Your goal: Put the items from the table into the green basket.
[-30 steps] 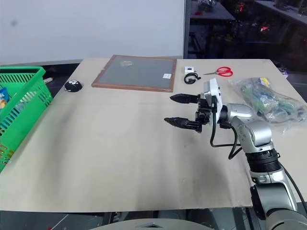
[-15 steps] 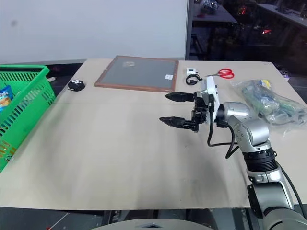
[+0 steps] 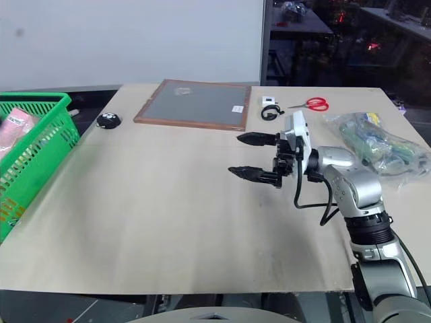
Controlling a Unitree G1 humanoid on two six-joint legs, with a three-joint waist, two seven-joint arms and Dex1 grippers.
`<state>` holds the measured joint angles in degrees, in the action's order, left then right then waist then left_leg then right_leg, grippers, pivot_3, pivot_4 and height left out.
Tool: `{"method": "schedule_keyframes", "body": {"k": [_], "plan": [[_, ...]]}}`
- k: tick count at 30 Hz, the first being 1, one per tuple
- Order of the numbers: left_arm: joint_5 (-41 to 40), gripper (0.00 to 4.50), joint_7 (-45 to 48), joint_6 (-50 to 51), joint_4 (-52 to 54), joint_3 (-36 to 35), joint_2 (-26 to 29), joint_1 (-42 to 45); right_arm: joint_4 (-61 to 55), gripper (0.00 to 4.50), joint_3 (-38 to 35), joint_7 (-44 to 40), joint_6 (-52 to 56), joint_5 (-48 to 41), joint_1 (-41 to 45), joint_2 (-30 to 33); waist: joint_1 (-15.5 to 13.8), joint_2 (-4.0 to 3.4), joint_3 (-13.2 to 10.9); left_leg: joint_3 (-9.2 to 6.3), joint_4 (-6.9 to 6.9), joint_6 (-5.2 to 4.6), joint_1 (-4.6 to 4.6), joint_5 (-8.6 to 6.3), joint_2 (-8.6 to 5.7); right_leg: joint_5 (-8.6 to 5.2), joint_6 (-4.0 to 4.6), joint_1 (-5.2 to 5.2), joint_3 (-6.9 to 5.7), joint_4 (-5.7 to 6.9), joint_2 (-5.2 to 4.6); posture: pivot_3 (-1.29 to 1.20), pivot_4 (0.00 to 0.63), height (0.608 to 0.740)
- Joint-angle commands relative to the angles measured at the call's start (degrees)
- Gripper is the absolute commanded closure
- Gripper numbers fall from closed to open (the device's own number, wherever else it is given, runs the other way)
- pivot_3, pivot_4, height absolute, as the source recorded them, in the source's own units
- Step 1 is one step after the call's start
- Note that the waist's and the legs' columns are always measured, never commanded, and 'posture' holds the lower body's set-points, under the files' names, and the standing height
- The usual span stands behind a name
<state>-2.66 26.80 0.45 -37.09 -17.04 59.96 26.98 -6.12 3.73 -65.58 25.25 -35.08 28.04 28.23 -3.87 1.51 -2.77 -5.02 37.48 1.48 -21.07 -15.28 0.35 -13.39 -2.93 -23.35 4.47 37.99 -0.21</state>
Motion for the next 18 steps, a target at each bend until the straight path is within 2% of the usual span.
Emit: {"method": "schedule_keyframes", "body": {"k": [1, 5, 10, 14, 18], "plan": [[-12.4, 0.03, 5.7, 8.8, 24.6, -6.1, -6.3, -12.6, 0.9, 0.00, -3.0, 1.4, -4.3, 3.0, -2.8, 1.8, 0.3, 0.07, 0.1, 0.02, 0.01, 0.00, 0.01, -0.01, -0.01, 0.00, 0.00, 0.00, 0.00, 0.04, -0.03, 0.16, 0.000, 0.740], [-16.1, 0.03, 4.8, 15.7, 45.9, -4.9, -15.9, -30.4, 3.0, 0.00, -4.6, 2.8, -7.7, 5.9, -8.5, 3.3, 1.5, 0.13, 0.1, 0.19, -0.05, -0.02, 0.02, -0.03, 0.06, 0.03, 0.03, -0.09, 0.18, -0.01, 0.01, 0.15, 0.000, 0.740], [-17.9, 0.03, 1.9, 19.3, 58.9, 1.1, -27.3, -42.7, 5.7, 0.00, -6.5, 6.0, -12.5, 9.6, -15.8, 3.4, 1.4, -0.06, 0.2, 0.23, -0.10, -0.03, 0.39, -0.03, 0.08, -0.01, 0.06, 0.20, 0.23, -0.06, 0.08, 0.15, 0.000, 0.740], [-16.8, 0.03, 0.7, 19.2, 62.1, 6.2, -32.8, -46.0, 10.8, 0.00, -7.6, 11.6, -18.7, 14.6, -18.4, 2.4, 1.4, -0.09, 0.2, 0.29, 0.08, -0.03, 0.73, 0.00, 0.07, -0.23, 0.05, 0.65, 0.26, -0.09, 0.12, 0.14, 0.000, 0.740], [-16.2, 0.03, 1.2, 16.9, 59.9, 6.9, -35.2, -46.1, 13.4, 0.00, -7.4, 12.2, -22.2, 16.2, -19.7, 2.1, 1.7, -0.25, 0.1, 0.42, 0.07, -0.02, 1.39, -0.01, 0.07, -0.27, 0.15, 1.27, 0.34, -0.16, 0.13, 0.13, 0.000, 0.740]]}}
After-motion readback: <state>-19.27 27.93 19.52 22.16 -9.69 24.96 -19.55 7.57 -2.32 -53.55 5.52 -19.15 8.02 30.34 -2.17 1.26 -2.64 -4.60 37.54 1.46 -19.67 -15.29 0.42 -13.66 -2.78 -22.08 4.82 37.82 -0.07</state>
